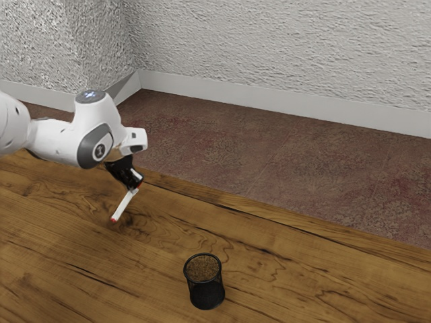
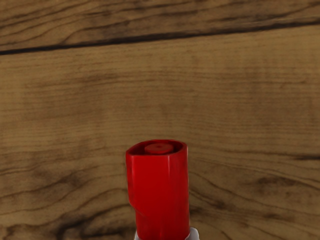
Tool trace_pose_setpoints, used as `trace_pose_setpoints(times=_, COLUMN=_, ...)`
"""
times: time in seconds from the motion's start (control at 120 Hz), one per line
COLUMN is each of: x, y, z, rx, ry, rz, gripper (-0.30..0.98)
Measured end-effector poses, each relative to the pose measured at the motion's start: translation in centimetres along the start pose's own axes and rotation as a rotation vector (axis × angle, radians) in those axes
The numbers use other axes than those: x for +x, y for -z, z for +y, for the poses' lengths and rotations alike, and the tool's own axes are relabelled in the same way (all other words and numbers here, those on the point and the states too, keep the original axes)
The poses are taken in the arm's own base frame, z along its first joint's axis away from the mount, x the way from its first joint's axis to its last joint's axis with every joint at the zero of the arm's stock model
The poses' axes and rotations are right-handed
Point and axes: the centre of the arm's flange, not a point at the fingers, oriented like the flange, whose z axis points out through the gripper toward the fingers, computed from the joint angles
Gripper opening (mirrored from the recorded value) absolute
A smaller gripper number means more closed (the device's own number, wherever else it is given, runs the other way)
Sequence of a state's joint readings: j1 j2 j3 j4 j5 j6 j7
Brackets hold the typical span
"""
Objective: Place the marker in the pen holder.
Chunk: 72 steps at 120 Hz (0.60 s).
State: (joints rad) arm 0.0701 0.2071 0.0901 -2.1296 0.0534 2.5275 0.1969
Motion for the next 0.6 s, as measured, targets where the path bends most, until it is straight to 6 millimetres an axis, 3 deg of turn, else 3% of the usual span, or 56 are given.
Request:
trace_pose_setpoints(times=0.308, x=2.1, y=5.3, z=9.8, rx=-0.044, ry=-0.102, rz=0.072, gripper=-0.1)
trace_pose_setpoints(times=0.6, x=2.2, y=10.1, z=19.7, rx=-0.086, ry=-0.206, rz=0.145, gripper=-0.1)
